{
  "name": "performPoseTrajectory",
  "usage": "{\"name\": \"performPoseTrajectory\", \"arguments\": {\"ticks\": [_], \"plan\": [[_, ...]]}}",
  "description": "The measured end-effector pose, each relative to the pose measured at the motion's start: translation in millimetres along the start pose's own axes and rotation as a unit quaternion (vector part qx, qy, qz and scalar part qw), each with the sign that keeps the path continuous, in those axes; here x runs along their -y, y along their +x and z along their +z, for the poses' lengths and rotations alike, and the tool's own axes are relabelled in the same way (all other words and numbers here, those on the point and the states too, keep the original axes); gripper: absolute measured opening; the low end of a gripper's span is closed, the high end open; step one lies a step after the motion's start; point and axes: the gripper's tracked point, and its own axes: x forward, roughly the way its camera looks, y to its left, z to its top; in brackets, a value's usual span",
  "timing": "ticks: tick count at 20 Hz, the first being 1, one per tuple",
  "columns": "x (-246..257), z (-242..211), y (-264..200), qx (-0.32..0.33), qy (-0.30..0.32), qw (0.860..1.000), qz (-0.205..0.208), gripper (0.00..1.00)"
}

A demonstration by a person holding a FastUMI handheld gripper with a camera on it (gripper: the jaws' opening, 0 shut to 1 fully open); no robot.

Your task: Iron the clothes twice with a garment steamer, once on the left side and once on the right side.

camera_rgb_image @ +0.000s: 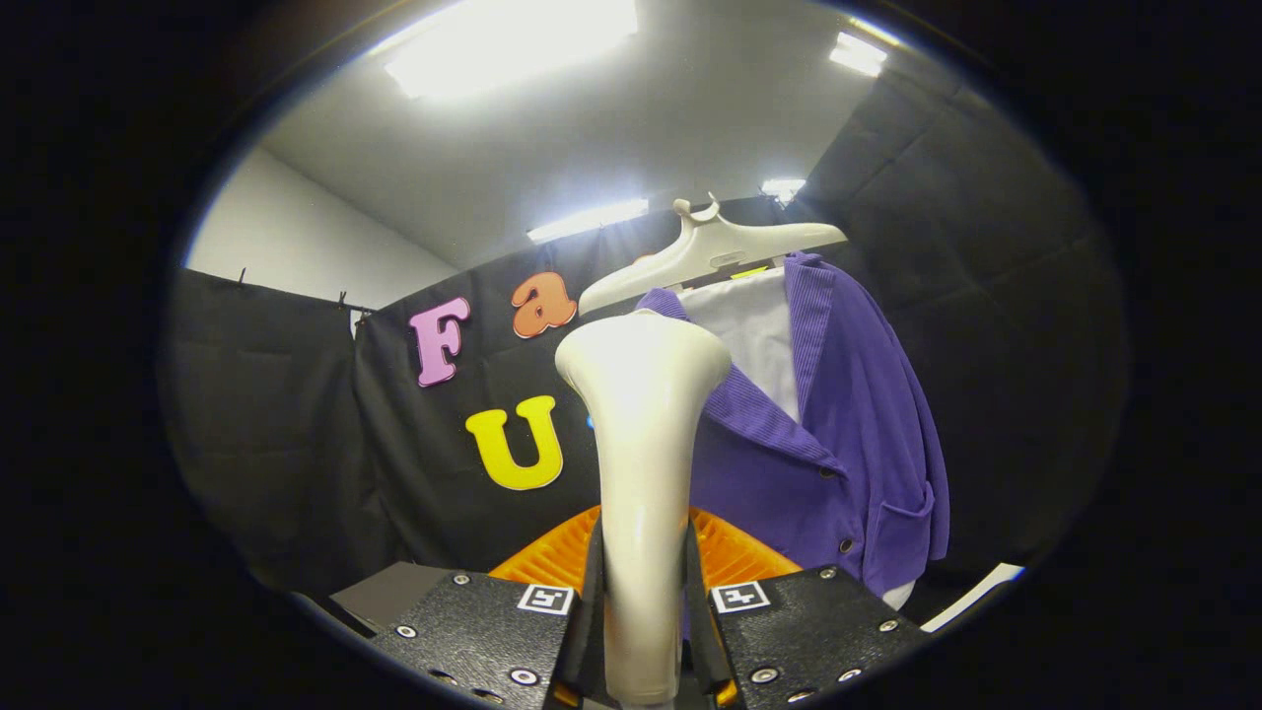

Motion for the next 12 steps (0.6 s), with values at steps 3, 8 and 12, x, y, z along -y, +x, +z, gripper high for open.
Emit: {"name": "performPoseTrajectory", "arguments": {"ticks": [3,8,12], "plan": [[8,3,24,0.008,-0.006,1.000,-0.007,0.36],[25,16,71,0.025,-0.023,0.999,-0.031,0.36],[35,2,84,0.006,-0.025,0.999,-0.045,0.36]]}}
